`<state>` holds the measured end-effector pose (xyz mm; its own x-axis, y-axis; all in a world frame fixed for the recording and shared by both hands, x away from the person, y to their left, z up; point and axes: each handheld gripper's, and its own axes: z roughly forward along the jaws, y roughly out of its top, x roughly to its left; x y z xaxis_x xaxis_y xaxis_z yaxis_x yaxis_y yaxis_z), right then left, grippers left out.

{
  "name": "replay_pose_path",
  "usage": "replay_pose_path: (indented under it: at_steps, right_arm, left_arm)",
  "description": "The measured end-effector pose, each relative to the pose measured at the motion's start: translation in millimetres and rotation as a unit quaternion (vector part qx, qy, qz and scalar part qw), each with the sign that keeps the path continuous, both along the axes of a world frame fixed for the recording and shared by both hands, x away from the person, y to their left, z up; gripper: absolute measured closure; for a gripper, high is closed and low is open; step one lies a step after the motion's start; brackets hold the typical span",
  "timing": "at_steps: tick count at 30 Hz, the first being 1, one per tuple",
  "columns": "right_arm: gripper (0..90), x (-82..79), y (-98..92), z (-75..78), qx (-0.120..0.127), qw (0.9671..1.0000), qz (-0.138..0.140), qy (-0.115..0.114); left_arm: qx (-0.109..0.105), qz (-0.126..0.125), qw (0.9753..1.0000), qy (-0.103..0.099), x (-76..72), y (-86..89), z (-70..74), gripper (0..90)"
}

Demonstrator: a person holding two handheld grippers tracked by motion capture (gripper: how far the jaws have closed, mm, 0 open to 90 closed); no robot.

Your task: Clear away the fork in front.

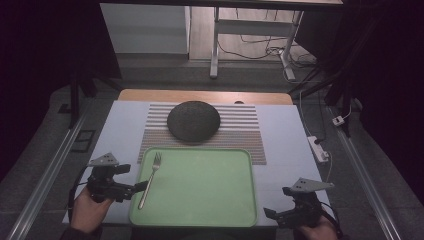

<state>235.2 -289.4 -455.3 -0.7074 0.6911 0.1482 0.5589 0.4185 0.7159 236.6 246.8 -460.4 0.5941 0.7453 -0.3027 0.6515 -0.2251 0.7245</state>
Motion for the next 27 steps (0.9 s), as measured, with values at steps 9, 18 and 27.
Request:
replay_pose_path:
  at_steps: [9,18,27]
  right_arm:
    - [0.0,0.2,0.1,-0.1,-0.001,1.0,-0.002,0.002]
    - [0.0,0.5,0.3,-0.3,-0.002,1.0,-0.004,0.003]
    - [0.0,0.4,1.5,-0.2,-0.006,1.0,-0.003,0.003]
  left_arm:
    - [-0.013,0.014,0.9998,-0.01,-25.8,25.0,-4.8,0.0]
    - [-0.02,0.025,0.9995,0.004,-39.7,41.4,-12.8,0.0]
    - [0.012,0.038,0.9988,0.028,-45.5,44.0,-16.7,0.0]
